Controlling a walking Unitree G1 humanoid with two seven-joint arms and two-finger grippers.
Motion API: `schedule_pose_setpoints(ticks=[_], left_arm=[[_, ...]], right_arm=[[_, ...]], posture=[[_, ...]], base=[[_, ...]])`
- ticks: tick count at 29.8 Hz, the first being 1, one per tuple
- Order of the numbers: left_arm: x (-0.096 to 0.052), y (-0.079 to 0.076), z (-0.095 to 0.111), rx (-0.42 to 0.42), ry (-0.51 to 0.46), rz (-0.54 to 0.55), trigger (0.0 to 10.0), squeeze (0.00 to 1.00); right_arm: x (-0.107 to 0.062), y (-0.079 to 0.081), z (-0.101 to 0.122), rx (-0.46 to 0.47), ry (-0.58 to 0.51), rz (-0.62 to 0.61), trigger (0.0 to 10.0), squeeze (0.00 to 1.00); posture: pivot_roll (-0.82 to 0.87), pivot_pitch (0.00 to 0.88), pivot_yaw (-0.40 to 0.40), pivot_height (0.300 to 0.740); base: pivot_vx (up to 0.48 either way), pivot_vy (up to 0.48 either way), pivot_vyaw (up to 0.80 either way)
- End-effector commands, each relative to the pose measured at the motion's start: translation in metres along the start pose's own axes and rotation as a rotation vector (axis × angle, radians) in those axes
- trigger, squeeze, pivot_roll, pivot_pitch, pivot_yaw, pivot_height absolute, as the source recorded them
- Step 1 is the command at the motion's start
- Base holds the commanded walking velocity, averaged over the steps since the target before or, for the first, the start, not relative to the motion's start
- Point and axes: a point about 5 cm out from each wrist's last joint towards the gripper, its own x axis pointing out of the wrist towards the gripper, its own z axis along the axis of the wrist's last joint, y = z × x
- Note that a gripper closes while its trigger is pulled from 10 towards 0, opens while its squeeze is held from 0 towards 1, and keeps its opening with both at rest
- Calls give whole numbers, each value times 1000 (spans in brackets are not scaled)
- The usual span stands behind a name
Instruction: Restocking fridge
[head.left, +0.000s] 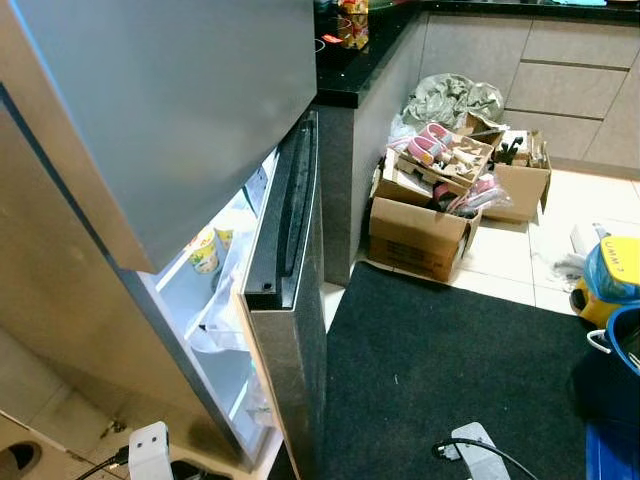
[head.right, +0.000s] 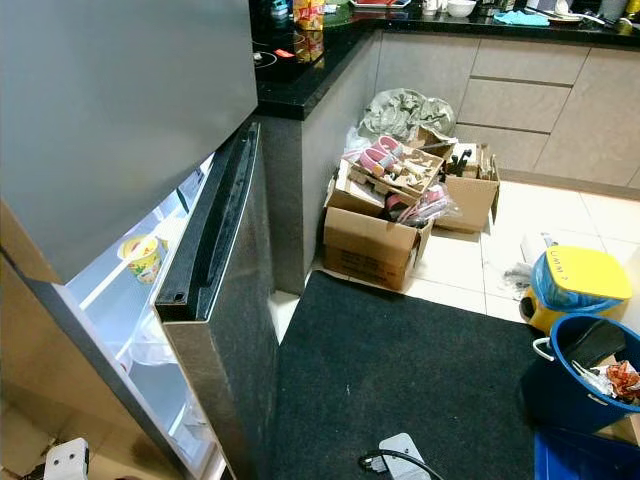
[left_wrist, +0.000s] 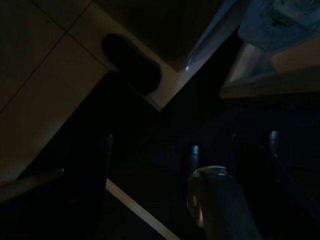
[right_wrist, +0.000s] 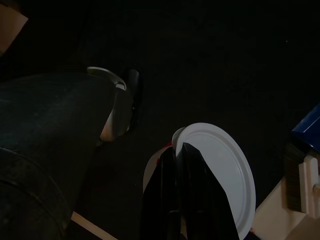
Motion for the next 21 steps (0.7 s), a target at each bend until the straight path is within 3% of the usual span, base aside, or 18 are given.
schedule_pose_setpoints(ticks=[1, 21], left_arm=[[0, -3, -7, 6, 24, -4, 10000, 0], [0, -5, -8, 1, 27, -5, 10000, 0]], right_arm=[[0, -2, 6, -4, -23, -5, 10000, 0], [-1, -6, 8, -21, -23, -10, 10000, 0]], posture=[[-9, 0, 29, 740], [-13, 0, 23, 740]], base=[[-319, 0, 0], [-391, 0, 0]])
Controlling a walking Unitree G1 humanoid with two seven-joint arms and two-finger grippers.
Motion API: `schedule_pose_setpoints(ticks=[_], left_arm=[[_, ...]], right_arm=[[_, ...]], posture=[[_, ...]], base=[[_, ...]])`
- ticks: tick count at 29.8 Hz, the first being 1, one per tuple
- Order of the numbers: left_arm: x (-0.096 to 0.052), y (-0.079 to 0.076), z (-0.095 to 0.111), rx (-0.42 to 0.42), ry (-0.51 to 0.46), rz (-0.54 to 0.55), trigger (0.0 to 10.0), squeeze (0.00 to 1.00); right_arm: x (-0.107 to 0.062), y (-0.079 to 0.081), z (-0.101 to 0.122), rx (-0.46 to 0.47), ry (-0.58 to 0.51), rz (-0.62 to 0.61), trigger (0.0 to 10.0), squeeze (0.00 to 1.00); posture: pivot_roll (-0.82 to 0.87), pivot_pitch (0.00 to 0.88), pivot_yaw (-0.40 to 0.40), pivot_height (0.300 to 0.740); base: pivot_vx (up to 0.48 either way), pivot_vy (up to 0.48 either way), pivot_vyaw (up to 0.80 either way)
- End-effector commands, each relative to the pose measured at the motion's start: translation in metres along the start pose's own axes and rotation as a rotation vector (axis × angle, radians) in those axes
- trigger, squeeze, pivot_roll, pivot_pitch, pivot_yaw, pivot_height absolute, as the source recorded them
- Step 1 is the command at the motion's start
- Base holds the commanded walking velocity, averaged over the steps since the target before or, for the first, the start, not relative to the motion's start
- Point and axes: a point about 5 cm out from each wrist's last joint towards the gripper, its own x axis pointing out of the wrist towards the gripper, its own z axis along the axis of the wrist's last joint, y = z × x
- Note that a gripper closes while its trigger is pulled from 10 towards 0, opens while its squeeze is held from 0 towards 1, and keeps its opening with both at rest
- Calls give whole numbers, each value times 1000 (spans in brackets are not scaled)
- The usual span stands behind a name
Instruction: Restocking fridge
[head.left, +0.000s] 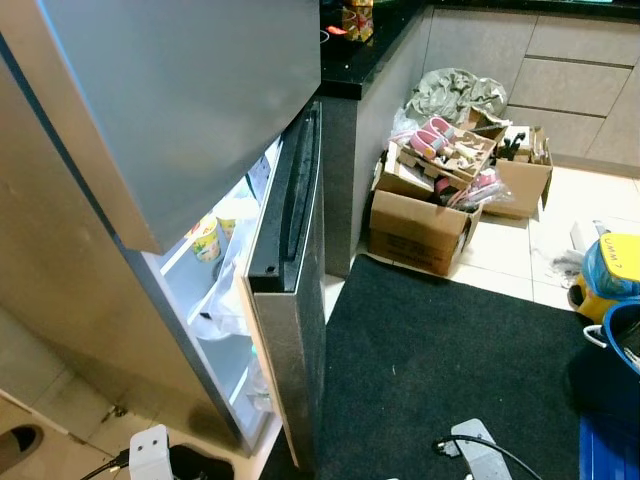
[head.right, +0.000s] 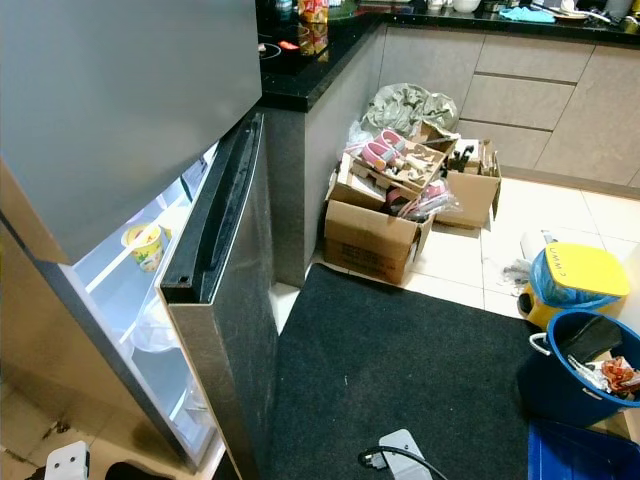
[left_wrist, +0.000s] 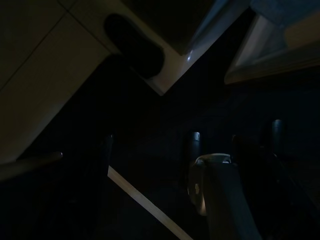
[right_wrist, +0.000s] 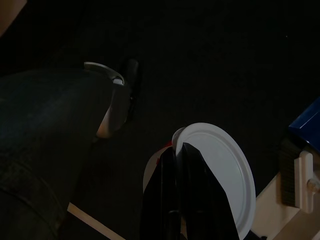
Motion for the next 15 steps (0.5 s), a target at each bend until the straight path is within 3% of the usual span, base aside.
schedule_pose_setpoints(ticks=[1, 15], left_arm=[[0, -4, -6, 9, 24, -6, 10000, 0], [0, -2, -5, -6, 16, -14, 10000, 0]], right_arm=[[0, -2, 3, -9, -14, -5, 10000, 0], [0, -1, 3, -3, -14, -1, 10000, 0]], posture=[[-13, 0, 23, 740], [-15, 0, 27, 740]], base=[[-349, 0, 0], [-18, 0, 0]])
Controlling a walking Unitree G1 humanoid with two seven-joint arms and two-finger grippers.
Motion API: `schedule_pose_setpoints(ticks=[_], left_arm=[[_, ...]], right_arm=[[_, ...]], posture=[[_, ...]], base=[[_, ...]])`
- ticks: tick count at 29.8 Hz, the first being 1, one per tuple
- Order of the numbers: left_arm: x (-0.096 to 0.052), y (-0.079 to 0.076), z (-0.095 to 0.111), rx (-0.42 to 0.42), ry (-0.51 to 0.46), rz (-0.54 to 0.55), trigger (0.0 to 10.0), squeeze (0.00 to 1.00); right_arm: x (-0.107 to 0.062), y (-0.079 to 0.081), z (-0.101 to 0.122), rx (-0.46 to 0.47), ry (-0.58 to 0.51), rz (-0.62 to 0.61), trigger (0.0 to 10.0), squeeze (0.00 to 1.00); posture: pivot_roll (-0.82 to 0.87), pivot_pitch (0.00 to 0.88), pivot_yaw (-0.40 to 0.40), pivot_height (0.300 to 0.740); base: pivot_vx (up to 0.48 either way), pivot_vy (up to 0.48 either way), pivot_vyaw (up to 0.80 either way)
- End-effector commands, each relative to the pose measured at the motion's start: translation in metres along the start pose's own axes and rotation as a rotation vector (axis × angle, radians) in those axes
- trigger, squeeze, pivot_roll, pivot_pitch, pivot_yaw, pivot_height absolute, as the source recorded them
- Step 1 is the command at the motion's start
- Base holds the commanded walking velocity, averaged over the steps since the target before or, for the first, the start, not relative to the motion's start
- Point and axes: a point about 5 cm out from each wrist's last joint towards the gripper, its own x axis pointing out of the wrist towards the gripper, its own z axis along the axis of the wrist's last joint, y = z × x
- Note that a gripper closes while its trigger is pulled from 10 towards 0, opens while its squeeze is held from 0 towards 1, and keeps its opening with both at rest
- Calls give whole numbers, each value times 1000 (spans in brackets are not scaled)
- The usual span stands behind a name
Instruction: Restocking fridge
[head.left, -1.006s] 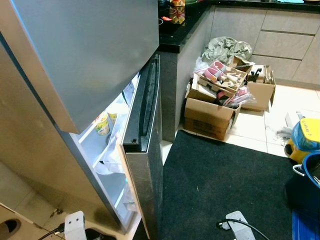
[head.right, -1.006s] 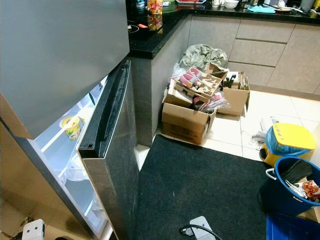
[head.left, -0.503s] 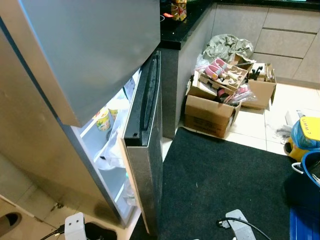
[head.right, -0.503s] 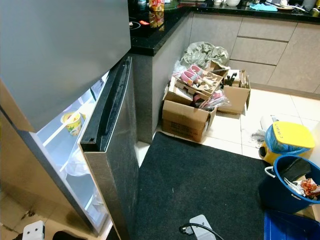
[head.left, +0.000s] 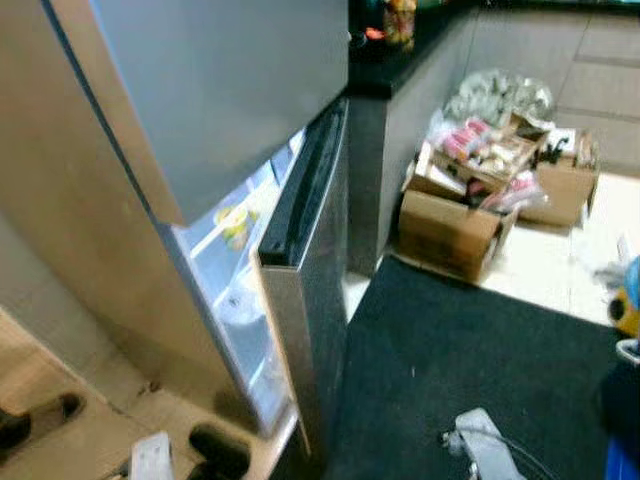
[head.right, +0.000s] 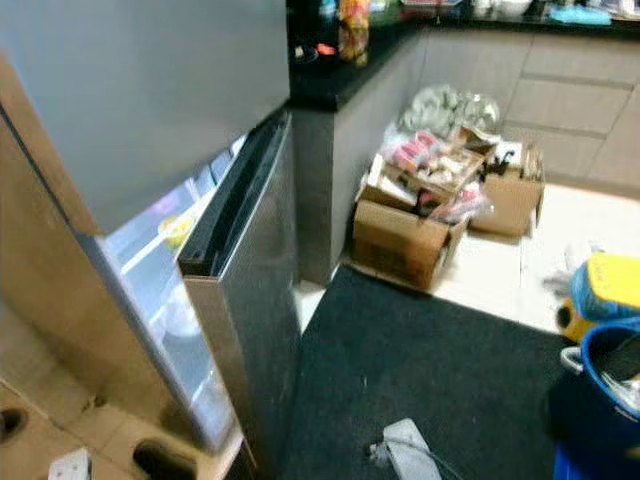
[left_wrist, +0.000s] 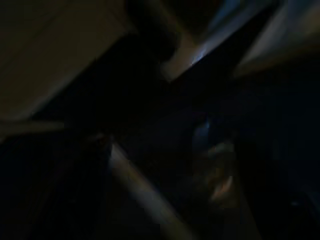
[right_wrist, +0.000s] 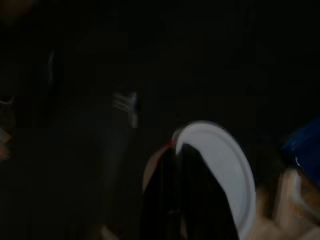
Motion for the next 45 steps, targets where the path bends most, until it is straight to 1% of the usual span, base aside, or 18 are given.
schedule_pose_setpoints(ticks=[1, 8, 18, 21, 22, 24, 25, 26, 27, 29, 30, 33, 34, 36, 37, 39, 41, 45], left_arm=[[-4, 6, -19, -11, 69, 15, 10000, 0], [-4, 4, -20, -23, 66, -6, 10000, 0], [-4, 2, -20, -11, 67, -14, 10000, 0], [1, -5, 3, -74, -27, -46, 10000, 0], [1, -5, 3, -74, -27, -46, 10000, 0], [4, -11, 20, -101, -91, -80, 10000, 0], [5, -14, 29, -106, -123, -103, 10000, 0], [5, -14, 29, -106, -123, -103, 10000, 0], [6, -18, 38, -103, -151, -123, 10000, 0], [7, -29, 64, -107, -236, -183, 10000, 0], [7, -29, 64, -107, -236, -183, 10000, 0], [7, -36, 85, -106, -308, -220, 10000, 0], [7, -36, 85, -106, -308, -220, 10000, 0], [5, -39, 110, -129, -397, -219, 10000, 0], [5, -39, 110, -129, -397, -219, 10000, 0], [4, -38, 120, -146, -436, -212, 10000, 0], [2, -33, 128, -185, -476, -178, 10000, 0], [2, -28, 126, -212, -470, -152, 10000, 0]], right_arm=[[0, 0, 8, 6, -39, -4, 10000, 0], [0, 0, 7, 8, -36, -2, 10000, 0], [0, 1, 6, 8, -34, 0, 10000, 0], [0, 1, 5, 7, -33, 1, 10000, 0], [0, 1, 5, 7, -33, 1, 10000, 0], [0, 2, 5, 5, -32, 1, 10000, 0], [0, 2, 5, 3, -32, 2, 10000, 0], [0, 2, 5, 3, -32, 2, 10000, 0], [0, 2, 5, 2, -31, 2, 10000, 0], [0, 2, 5, -2, -32, 3, 10000, 0], [0, 2, 5, -2, -32, 3, 10000, 0], [0, 2, 5, -5, -32, 3, 10000, 0], [0, 2, 5, -5, -32, 3, 10000, 0], [0, 1, 5, -9, -32, 3, 10000, 0], [0, 1, 5, -9, -32, 3, 10000, 0], [0, 1, 5, -10, -32, 2, 10000, 0], [0, 1, 4, -9, -30, 2, 10000, 0], [0, 1, 4, -8, -29, 2, 10000, 0]], posture=[[-15, 0, 27, 740], [-16, 0, 28, 740], [-18, 0, 26, 740], [-12, 0, 22, 740], [-12, 0, 22, 740], [-11, 0, 21, 740], [-9, 0, 20, 740], [-9, 0, 20, 740], [-8, 0, 20, 740], [-8, 0, 18, 740], [-8, 0, 18, 740], [-9, 0, 18, 740], [-9, 0, 18, 740], [-11, 0, 20, 740], [-11, 0, 20, 740], [-13, 0, 22, 740], [-15, 0, 26, 740], [-14, 0, 29, 740]], base=[[0, 0, 0], [0, 0, 0], [0, -430, 0], [0, 0, 0], [0, 0, 0], [0, 0, 0], [0, 0, 0], [0, 0, 0], [0, 0, 0], [0, 0, 0], [0, 0, 0], [0, 0, 0], [0, 0, 0], [0, 0, 0], [0, 0, 0], [0, 0, 0], [0, 0, 0], [0, 0, 0]])
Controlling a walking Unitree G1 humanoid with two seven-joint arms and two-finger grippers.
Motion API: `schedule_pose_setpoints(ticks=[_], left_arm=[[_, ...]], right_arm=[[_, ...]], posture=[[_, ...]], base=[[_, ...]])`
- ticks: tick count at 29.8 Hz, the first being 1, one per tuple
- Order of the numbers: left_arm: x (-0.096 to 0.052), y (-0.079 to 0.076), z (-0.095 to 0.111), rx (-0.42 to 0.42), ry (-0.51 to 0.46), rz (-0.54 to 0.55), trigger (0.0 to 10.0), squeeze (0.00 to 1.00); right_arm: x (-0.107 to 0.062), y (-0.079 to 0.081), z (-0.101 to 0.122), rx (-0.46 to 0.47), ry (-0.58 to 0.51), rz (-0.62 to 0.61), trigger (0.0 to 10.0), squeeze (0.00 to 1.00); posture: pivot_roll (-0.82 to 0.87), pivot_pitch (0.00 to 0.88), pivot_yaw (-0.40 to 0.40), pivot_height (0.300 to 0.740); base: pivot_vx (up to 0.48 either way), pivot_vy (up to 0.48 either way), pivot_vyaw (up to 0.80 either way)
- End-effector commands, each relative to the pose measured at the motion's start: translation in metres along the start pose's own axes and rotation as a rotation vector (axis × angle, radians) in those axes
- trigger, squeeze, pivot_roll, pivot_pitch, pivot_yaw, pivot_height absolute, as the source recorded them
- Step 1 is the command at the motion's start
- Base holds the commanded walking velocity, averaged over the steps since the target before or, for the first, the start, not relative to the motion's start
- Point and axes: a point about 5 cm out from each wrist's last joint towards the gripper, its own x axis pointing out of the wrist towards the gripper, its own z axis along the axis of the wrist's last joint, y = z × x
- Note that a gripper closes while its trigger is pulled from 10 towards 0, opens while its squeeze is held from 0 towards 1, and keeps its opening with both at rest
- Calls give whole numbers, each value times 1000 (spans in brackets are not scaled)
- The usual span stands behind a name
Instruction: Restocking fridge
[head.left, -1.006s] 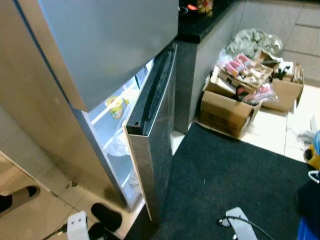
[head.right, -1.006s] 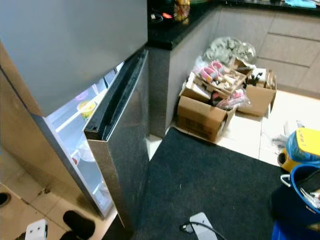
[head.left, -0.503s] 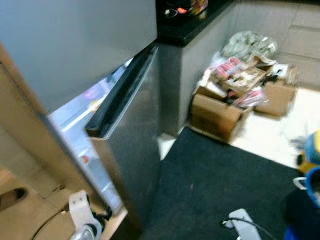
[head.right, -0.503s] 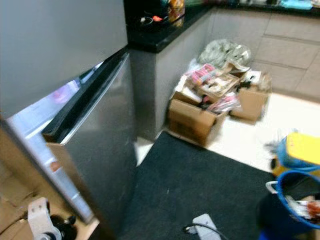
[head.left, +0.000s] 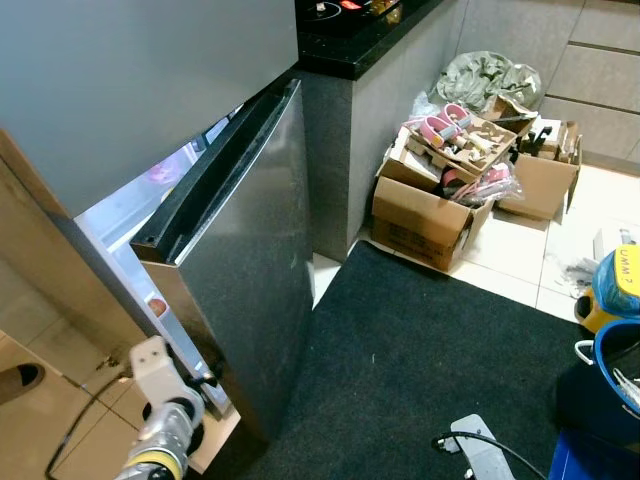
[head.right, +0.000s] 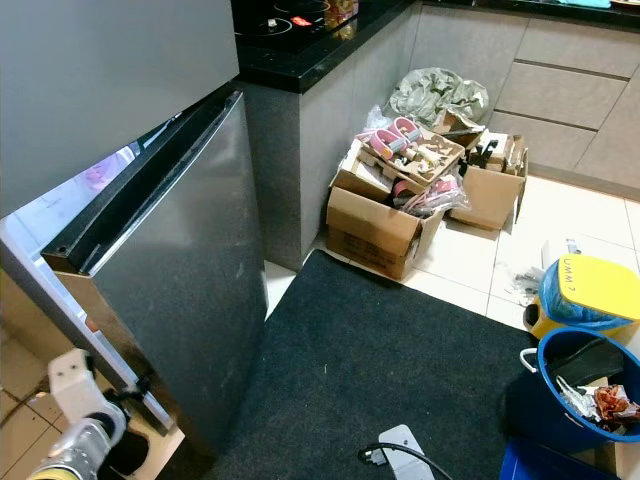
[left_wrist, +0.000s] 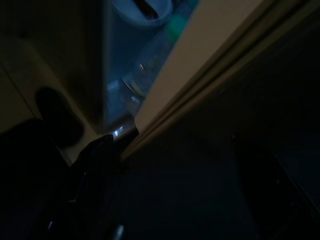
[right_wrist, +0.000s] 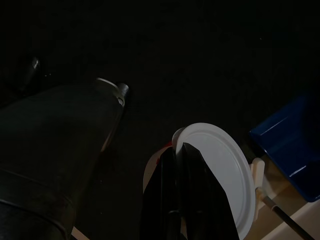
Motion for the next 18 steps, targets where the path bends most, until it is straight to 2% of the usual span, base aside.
schedule_pose_setpoints(ticks=[1, 2, 3, 4, 5, 6, 7, 8, 9, 10, 12, 14, 15, 16, 18], left_arm=[[4, -2, 14, 0, -47, -8, 10000, 0], [2, 0, 9, 1, -22, -8, 10000, 0], [-1, 1, -5, 15, 60, -19, 10000, 0], [-7, 2, -28, 39, 186, -52, 10000, 0], [-7, 2, -28, 39, 186, -52, 10000, 0], [-24, 7, -65, 90, 394, -89, 10000, 0], [-24, 7, -65, 90, 394, -89, 10000, 0], [-30, 10, -75, 109, 445, -95, 10000, 0], [-30, 10, -75, 109, 445, -95, 10000, 0], [-35, 19, -81, 128, 466, -36, 10000, 0], [-42, 39, -80, 114, 445, 112, 10000, 0], [-42, 39, -80, 114, 445, 112, 10000, 0], [-43, 48, -76, 112, 420, 182, 10000, 0], [-43, 48, -76, 112, 420, 182, 10000, 0], [-45, 72, -56, 118, 325, 362, 9843, 0]], right_arm=[[0, 1, 1, -2, -8, 4, 10000, 0], [0, 1, 1, -2, -7, 4, 10000, 0], [0, 1, 1, -2, -7, 6, 10000, 0], [0, 1, 1, -2, -7, 7, 10000, 0], [0, 1, 1, -2, -7, 7, 10000, 0], [0, 2, 1, -2, -7, 10, 10000, 0], [0, 2, 1, -2, -7, 10, 10000, 0], [0, 2, 1, -2, -7, 11, 10000, 0], [0, 2, 1, -2, -7, 11, 10000, 0], [0, 2, 1, -3, -7, 11, 10000, 0], [0, 3, 2, -3, -7, 13, 10000, 0], [0, 3, 2, -3, -7, 13, 10000, 0], [0, 3, 2, -4, -7, 13, 10000, 0], [0, 3, 2, -4, -7, 13, 10000, 0], [0, 3, 3, -5, -8, 14, 10000, 0]], posture=[[-13, 0, 29, 740], [-13, 0, 29, 740], [-8, 0, 28, 740], [-8, 0, 28, 740], [-8, 0, 28, 740], [-5, 0, 27, 740], [-5, 0, 27, 740], [-6, 0, 27, 740], [-6, 0, 27, 740], [-4, 0, 26, 740], [-4, 0, 25, 740], [-4, 0, 25, 740], [-2, 0, 23, 740], [-2, 0, 23, 740], [2, 0, 20, 740]], base=[[0, 0, 0], [0, 0, 0], [0, 0, 0], [0, 0, 0], [0, 0, 0], [0, 0, 0], [0, 0, 0], [0, 0, 0], [0, 0, 0], [0, 0, 0], [0, 0, 0], [0, 0, 0], [0, 0, 0], [0, 0, 0], [0, 0, 0]])
